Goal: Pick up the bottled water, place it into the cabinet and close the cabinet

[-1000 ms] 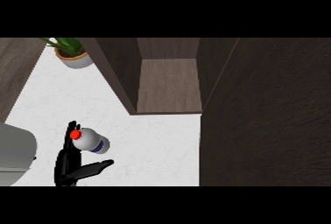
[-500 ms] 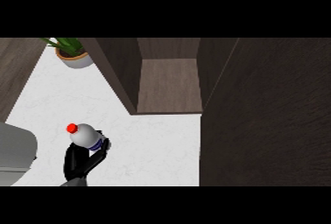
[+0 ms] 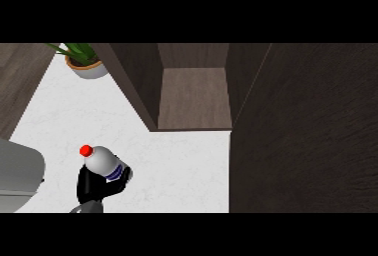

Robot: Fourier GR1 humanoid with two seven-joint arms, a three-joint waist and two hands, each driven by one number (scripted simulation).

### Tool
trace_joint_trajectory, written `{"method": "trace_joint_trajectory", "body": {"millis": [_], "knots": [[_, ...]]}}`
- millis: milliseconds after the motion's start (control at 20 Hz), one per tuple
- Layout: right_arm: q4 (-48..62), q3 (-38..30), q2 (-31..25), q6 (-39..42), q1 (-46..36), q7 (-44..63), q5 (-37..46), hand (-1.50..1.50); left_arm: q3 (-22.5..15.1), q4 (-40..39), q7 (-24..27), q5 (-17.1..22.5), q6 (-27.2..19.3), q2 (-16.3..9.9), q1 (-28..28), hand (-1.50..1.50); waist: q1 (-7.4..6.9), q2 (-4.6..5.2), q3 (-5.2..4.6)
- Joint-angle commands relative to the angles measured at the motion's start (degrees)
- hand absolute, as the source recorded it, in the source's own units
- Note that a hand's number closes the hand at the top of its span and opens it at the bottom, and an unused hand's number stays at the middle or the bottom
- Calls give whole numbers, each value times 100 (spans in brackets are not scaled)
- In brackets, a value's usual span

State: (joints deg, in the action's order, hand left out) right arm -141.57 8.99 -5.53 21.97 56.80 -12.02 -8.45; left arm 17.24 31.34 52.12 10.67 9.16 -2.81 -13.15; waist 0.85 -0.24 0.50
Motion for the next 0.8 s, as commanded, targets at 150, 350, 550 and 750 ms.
{"method": "trace_joint_trajectory", "body": {"millis": [150, 350, 550, 750], "knots": [[-651, -76, -72, -147, -157, 484, -278, -150, -861, -459, 634, 192, 341, 267, -13, 150, 20, 42, -66], [-497, -86, -78, -23, -76, 375, -414, -150, -1044, -71, 135, 300, 410, 269, -171, 150, -4, 23, -56], [-388, 209, 24, 52, 122, 140, 49, -150, -1746, 539, -402, 1211, 202, 276, -78, 150, 3, -11, -52], [-373, 85, -12, 103, 89, 117, -236, -150, -2590, 1321, -1101, 1730, -508, 279, -199, 150, 0, -14, -48]]}}
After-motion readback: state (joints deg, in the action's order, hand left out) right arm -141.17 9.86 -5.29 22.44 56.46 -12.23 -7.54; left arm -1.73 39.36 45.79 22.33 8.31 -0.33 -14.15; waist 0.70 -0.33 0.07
